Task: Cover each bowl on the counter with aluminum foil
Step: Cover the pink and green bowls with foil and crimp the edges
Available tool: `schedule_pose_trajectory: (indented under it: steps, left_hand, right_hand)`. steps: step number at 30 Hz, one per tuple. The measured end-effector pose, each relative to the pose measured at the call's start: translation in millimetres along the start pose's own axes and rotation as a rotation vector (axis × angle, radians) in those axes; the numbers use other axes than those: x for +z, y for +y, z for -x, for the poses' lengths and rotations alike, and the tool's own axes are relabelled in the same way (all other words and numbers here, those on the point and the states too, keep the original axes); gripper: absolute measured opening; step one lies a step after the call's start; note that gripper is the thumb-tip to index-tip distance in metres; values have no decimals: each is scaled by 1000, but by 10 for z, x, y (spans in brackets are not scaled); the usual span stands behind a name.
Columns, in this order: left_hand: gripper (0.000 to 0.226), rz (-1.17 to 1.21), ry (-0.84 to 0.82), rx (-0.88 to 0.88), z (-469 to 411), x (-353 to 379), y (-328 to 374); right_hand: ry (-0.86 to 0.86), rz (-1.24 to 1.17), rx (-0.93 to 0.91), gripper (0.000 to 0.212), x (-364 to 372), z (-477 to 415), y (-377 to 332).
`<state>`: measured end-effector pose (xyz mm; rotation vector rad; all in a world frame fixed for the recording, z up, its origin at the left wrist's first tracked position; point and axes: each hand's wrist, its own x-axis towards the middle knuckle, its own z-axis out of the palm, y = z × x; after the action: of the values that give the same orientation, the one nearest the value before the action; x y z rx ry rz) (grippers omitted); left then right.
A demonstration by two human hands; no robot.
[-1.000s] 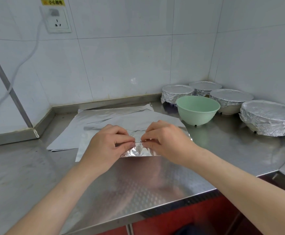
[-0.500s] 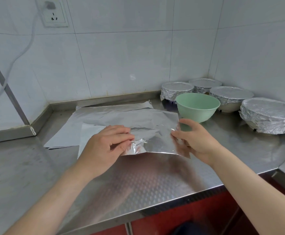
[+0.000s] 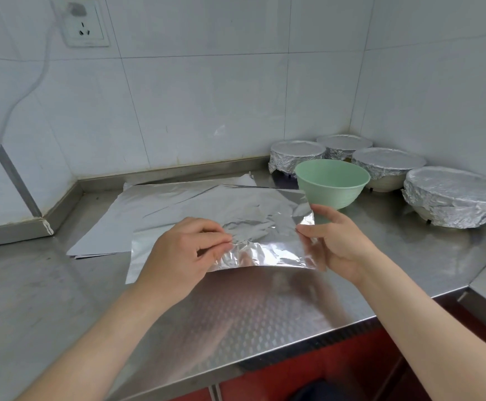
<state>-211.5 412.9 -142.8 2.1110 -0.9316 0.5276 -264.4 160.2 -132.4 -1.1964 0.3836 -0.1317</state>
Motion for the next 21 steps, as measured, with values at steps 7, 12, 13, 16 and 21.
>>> schedule_pose_trajectory:
  steps: [7, 12, 13, 16, 21]
  left_hand:
    - [21, -49, 60, 61, -6, 34, 0]
    - [15, -93, 84, 115, -18, 56, -31]
    - [14, -106, 86, 128, -19, 59, -39]
    - [15, -140, 93, 177, -33, 79, -56]
    - [17, -155, 112, 221, -61, 109, -89]
  right_hand:
    - [67, 83, -48, 66, -24, -73, 60]
    - [295, 499, -274, 68, -8, -72, 58]
    - [376, 691, -415, 63, 19, -53, 36]
    - [229, 978, -913, 21, 295, 89, -41]
    - [-217, 1309, -1249, 17, 691, 105, 104]
